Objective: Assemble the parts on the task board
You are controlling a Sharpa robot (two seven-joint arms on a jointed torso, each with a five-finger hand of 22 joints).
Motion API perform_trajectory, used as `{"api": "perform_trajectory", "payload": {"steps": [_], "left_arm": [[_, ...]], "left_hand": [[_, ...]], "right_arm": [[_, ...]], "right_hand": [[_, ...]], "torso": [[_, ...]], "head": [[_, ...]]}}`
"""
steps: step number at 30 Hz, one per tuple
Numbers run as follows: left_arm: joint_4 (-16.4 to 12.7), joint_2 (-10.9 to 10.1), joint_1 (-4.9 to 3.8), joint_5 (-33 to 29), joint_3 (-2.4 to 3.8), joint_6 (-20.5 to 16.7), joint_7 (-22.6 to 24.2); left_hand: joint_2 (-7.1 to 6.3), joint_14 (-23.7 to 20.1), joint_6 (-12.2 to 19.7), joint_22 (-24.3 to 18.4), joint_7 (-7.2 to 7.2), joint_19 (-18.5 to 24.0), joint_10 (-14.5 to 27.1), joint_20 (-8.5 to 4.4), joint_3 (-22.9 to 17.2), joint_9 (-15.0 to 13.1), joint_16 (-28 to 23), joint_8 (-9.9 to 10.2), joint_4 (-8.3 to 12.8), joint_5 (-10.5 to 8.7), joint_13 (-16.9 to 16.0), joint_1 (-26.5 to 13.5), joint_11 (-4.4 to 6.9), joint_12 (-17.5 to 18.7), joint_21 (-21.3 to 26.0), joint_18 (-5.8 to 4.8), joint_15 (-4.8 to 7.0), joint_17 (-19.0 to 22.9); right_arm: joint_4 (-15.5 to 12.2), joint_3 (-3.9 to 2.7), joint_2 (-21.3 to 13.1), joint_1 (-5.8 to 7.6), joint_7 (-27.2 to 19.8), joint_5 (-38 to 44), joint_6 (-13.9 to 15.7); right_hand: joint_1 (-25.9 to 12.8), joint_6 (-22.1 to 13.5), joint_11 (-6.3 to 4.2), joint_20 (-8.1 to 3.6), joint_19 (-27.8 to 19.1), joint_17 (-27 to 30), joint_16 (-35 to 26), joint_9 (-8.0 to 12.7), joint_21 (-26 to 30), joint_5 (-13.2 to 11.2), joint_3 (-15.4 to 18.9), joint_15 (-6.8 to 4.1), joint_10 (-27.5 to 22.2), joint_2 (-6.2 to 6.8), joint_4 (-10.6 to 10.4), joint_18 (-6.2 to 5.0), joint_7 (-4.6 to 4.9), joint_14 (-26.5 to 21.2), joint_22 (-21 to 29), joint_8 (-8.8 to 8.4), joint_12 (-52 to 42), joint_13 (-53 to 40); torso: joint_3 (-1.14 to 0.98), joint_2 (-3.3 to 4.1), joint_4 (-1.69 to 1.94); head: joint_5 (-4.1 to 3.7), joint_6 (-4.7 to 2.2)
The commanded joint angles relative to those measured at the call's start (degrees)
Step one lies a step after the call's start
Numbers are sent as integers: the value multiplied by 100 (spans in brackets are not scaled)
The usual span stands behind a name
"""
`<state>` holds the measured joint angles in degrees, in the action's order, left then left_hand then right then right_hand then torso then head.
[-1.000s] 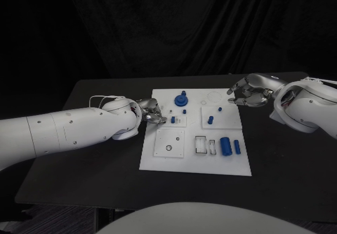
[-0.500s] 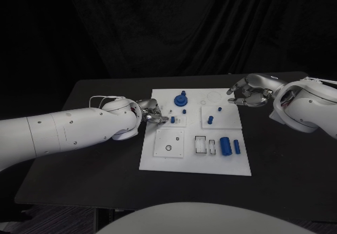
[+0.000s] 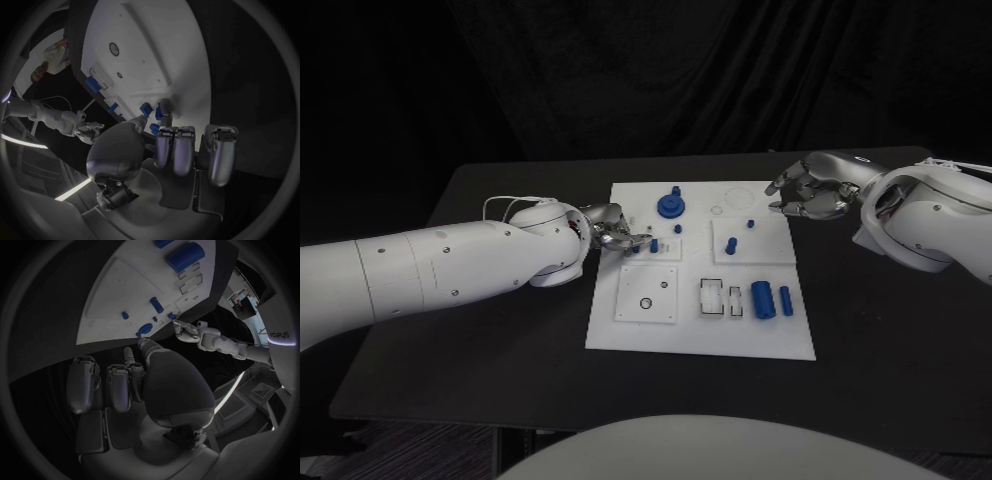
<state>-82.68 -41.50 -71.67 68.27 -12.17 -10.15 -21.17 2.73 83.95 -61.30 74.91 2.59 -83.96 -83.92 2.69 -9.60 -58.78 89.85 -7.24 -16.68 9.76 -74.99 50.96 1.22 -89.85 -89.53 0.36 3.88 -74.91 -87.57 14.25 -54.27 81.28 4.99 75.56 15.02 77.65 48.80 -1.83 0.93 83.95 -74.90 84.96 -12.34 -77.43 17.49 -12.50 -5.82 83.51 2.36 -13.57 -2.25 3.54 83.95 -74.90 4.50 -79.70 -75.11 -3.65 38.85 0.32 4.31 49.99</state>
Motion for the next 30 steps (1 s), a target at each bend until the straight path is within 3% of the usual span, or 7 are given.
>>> {"api": "perform_trajectory", "payload": {"steps": [1, 2, 7, 10, 12, 21, 30], "left_arm": [[10, 5, 10, 30, -2, 109, 99], [13, 3, 10, 30, -2, 112, 95], [22, -17, 10, 30, -2, 103, 92], [18, -31, 10, 30, -2, 37, 116], [2, -46, 10, 30, -2, -41, 158], [13, -94, 9, 29, -2, -470, 470], [32, -95, 9, 29, -2, -484, 654]], "left_hand": [[43, 605, -23, 1485, 35, -555, -608, 28, 98, 2, 15, 15, 10, 414, -1501, -21, -35, -15, 19, -17, -38, -1509], [43, 605, -23, 1485, 35, -555, -608, 28, 98, 2, 15, 15, 10, 414, -1501, -21, -35, -15, 19, -17, -38, -1509], [196, 605, -52, 1485, 18, -555, -608, 22, 194, -51, 15, -29, -5, 1110, -1501, -12, -20, -15, 19, -17, -28, -1509], [280, 605, -103, 1486, -3, -558, -608, 14, 261, -140, 15, -129, -14, 1343, -1501, -110, -5, -15, 15, -18, -18, -1509], [452, 605, -69, 1486, -18, -557, -608, 1, 360, -285, 15, -268, -26, 1537, -1501, -326, 9, -15, 16, -18, -3, -1509], [713, 605, 37, 1484, -24, -553, -608, -9, 527, -493, 15, -465, -28, 1647, -1501, -629, 15, -15, 21, -17, 2, -1509], [797, 605, 132, 1467, -9, -519, -608, -4, 578, -540, 15, -493, -24, 1609, -1501, -705, 4, -15, 67, -4, -7, -1509]], "right_arm": [[-3, -5, -4, -13, 140, 10, -41], [-3, -5, -4, -13, 141, 10, -43], [-3, -5, -4, -14, 142, 10, -49], [1, -5, -3, -14, 139, 10, -46], [5, -5, 0, -14, 138, 10, -45], [9, -5, -1, -16, 140, 10, -49], [11, -5, 0, -17, 152, 10, -47]], "right_hand": [[59, 44, -16, 23, 92, -789, -33, 8, 26, 17, -14, 49, -50, 6, 41, -57, -12, 449, -1136, -24, 37, -459], [64, 44, -16, 23, 91, -788, -34, 9, 27, 17, -19, 49, -49, 3, 47, -57, -12, 449, -1136, -25, 36, -460], [64, 44, -16, 23, 91, -788, -34, 9, 27, 17, -19, 49, -49, 3, 47, -57, -12, 449, -1136, -25, 36, -460], [75, 46, -15, 23, 93, -790, -33, 12, 25, 17, -29, 49, -55, -5, 60, -57, -10, 449, -1137, -26, 47, -449], [77, 46, -14, 23, 91, -790, -32, 13, 28, 17, -34, 49, -57, -10, 63, -57, -10, 449, -1136, -26, 51, -445], [84, 47, -15, 23, 88, -789, -33, 16, 36, 18, -46, 50, -59, -24, 71, -59, -11, 449, -1134, -27, 57, -440], [85, 49, -14, 23, 90, -788, -34, 19, 34, 18, -59, 50, -58, -43, 76, -58, -9, 449, -1135, -27, 57, -439]], "torso": [[0, 0, 0], [0, 0, 0], [0, 0, 0], [1, 1, 0], [1, -2, 1], [2, 0, 0], [1, -1, 0]], "head": [[1, 1], [3, 1], [1, 1], [11, 1], [8, 1], [5, 1], [4, 1]]}}
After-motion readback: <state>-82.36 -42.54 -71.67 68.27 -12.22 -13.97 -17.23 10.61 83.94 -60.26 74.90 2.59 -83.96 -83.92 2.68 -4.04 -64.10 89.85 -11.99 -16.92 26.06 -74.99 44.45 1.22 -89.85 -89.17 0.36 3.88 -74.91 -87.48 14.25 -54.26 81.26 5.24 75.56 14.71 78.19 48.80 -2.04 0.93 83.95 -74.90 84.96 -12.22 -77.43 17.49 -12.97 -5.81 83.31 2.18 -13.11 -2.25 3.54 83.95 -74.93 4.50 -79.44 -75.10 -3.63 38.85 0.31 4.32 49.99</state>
